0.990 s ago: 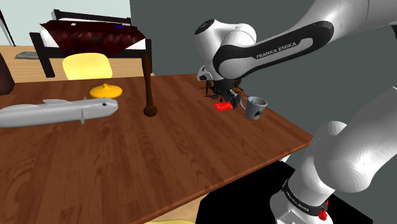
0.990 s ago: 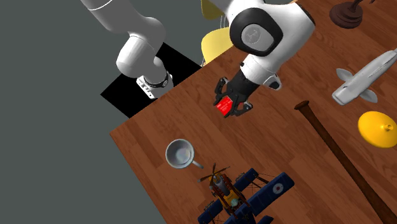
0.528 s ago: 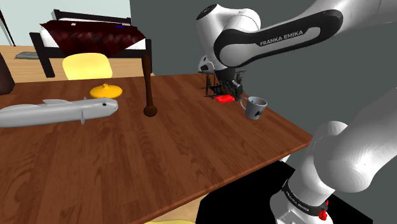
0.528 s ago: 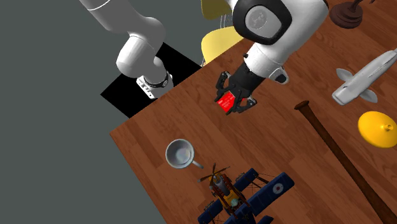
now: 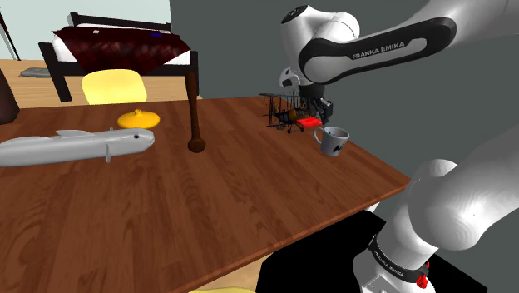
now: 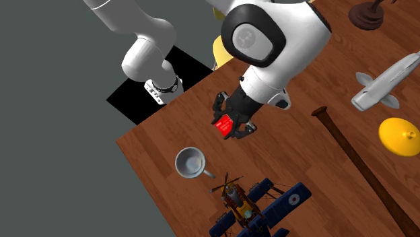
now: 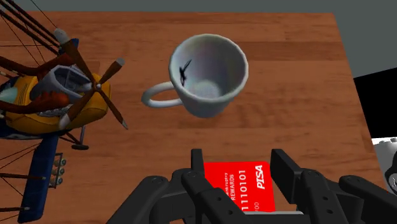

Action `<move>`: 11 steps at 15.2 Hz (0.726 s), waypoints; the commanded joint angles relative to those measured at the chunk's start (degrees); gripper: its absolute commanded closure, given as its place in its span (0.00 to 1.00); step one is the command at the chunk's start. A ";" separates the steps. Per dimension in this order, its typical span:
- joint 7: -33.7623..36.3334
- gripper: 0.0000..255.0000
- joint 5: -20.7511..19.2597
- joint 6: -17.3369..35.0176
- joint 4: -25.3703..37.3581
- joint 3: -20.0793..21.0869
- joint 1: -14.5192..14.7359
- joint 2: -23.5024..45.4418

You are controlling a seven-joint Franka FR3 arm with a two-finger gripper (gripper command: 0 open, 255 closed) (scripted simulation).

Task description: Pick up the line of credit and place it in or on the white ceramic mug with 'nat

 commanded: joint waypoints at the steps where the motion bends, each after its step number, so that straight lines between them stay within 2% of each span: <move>1: -2.54 1.00 -1.84 1.45 -0.96 -2.19 -1.42 -1.06; 11: -14.29 1.00 -9.63 9.34 -0.38 -13.15 -7.99 -0.84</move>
